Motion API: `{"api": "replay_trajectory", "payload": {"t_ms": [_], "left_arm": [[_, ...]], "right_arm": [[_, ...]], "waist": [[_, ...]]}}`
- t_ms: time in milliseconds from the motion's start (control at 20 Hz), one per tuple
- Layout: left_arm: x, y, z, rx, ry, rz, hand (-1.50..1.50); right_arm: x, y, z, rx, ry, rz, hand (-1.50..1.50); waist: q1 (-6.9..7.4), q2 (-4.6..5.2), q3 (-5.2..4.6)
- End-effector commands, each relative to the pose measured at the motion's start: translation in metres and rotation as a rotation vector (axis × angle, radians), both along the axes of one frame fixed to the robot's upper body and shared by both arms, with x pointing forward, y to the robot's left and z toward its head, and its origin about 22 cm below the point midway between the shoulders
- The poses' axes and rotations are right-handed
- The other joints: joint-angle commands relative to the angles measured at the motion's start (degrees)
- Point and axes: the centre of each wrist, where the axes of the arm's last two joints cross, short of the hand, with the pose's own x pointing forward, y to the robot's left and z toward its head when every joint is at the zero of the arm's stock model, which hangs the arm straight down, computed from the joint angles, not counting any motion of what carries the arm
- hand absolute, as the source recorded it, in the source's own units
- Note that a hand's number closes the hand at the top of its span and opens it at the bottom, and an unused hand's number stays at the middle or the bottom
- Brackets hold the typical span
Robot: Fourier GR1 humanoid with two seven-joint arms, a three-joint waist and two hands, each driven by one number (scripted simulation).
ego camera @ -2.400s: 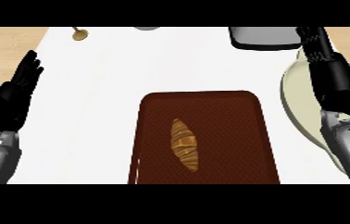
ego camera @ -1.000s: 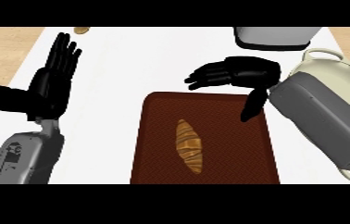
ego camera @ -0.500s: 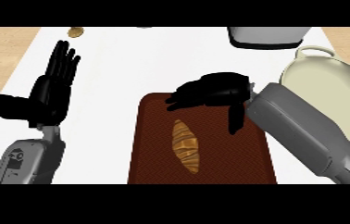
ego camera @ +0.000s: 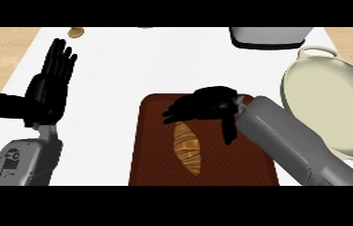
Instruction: Pick the croissant from the tray and place it in the pot
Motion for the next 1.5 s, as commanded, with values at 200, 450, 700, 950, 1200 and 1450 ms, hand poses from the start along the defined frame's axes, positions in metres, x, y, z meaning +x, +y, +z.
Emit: {"api": "replay_trajectory", "payload": {"t_ms": [200, 450, 700, 950, 1200, 1450], "left_arm": [[-0.008, -0.002, 0.012, -0.004, -0.006, 0.0, 0.0], [-0.007, 0.027, -0.009, -0.011, -0.017, -0.006, 0.0], [-0.003, -0.006, -0.01, 0.011, 0.004, -0.009, 0.0], [0.001, 0.017, -0.014, 0.007, 0.01, 0.014, 0.0], [0.007, 0.007, 0.016, 0.001, 0.001, 0.007, 0.0], [-0.01, 0.01, -0.005, -0.002, 0.0, -0.003, 0.0]], "right_arm": [[-0.013, -0.014, -0.025, 0.058, 0.008, 0.055, -1.5], [-0.03, 0.018, -0.048, 0.024, -0.034, 0.009, -1.5], [-0.02, 0.013, -0.046, -0.01, -0.076, -0.032, -1.5], [-0.037, 0.028, -0.044, -0.004, -0.051, -0.023, -1.5], [-0.05, 0.05, -0.088, 0.0, -0.033, 0.016, -1.5], [-0.045, 0.051, -0.11, 0.002, -0.011, 0.014, -1.5]], "waist": [[-0.02, -0.04, 0.02], [0.04, 0.06, -0.01], [-0.12, 0.01, 0.01], [-0.33, -0.04, -0.01], [-0.18, -0.01, 0.01], [0.13, 0.04, 0.01]]}}
